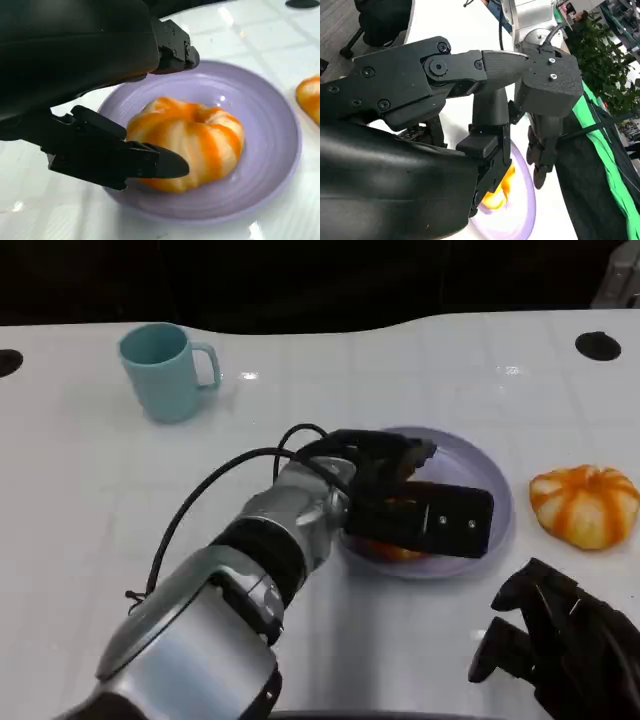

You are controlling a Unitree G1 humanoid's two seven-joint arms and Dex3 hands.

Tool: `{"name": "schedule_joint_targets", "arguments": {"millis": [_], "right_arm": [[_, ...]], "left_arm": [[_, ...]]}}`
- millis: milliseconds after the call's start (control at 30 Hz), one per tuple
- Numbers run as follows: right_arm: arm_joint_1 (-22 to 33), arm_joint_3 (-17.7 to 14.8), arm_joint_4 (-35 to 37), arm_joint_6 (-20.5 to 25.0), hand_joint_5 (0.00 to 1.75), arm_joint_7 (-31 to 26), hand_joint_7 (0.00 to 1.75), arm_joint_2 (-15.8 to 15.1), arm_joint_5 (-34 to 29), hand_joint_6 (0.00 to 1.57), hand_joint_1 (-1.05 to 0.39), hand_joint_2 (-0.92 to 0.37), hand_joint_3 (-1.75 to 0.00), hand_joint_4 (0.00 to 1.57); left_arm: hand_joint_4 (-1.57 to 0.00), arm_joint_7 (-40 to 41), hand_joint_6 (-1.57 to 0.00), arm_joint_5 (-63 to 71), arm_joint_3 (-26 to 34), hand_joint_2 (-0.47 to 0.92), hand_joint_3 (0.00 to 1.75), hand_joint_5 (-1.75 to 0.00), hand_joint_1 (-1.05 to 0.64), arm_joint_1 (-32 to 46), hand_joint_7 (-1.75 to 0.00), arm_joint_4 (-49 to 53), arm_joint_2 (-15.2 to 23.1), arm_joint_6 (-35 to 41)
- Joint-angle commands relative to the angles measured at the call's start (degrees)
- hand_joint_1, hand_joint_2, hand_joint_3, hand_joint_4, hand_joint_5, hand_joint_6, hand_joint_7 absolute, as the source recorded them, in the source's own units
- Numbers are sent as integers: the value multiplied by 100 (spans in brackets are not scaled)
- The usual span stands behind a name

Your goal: Grasp the bread from the table and place it into the plate.

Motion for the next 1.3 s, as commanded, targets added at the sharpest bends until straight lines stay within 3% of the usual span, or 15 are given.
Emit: {"name": "schedule_joint_targets", "arguments": {"millis": [33,367,667,700,767,833,867,933,1033,1100,1167,1300], "right_arm": [[-48,-108,33,-58,175,42,158,-85,31,54,-47,-92,-31,66],[-95,-166,90,-42,175,66,158,-59,58,54,-46,-92,-32,67],[-107,-161,45,32,175,-41,159,-38,21,55,-47,-92,-30,67],[-109,-161,41,42,175,-50,159,-37,23,55,-47,-92,-30,67],[-121,-156,50,38,175,-43,160,-44,17,55,-47,-92,-30,67],[-132,-153,55,39,175,-46,160,-48,11,55,-47,-92,-31,67],[-135,-153,51,47,175,-55,160,-46,10,55,-46,-92,-31,67],[-148,-157,79,25,175,-8,160,-60,23,55,-46,-92,-32,67],[-171,-168,112,8,175,30,159,-74,31,55,-46,-92,-33,68],[-181,-171,104,32,175,0,159,-74,19,55,-47,-92,-32,68],[-186,-174,105,40,175,-8,159,-74,18,56,-47,-92,-32,68],[-191,-187,80,88,175,-51,159,-54,41,56,-46,-92,-32,68]], "left_arm": [[0,-390,-3,-197,168,92,39,0,-80,-289,-1,-38,172,-82],[-10,-664,-15,-1292,1200,92,36,-6,-75,85,-5,-365,504,-767],[-43,-1277,-41,-3178,2779,92,35,-27,-64,949,-15,-999,501,-1210],[-53,-1336,-56,-3420,2972,92,37,-50,-60,1077,-18,-1137,469,-1160],[-58,-1444,-69,-3928,3345,92,37,-74,-58,1356,-19,-1504,400,-917],[-67,-1638,-82,-4357,3576,92,40,-99,-56,1682,-29,-2018,378,-535],[-67,-1734,-79,-4507,3628,92,42,-118,-56,1835,-58,-2272,383,-366],[-70,-1921,-71,-4858,3739,92,44,-132,-57,2259,-94,-2932,397,55],[-75,-1918,-71,-5260,3826,92,42,-152,-59,2811,-126,-3911,396,812],[-71,-1943,-60,-5657,3927,92,47,-167,-59,3274,-147,-4657,413,1483],[-68,-1950,-48,-5969,3989,92,50,-173,-59,3634,-161,-5229,428,1975],[-67,-1666,-46,-6467,4126,92,53,-175,-59,4291,-165,-6215,332,2694]]}}
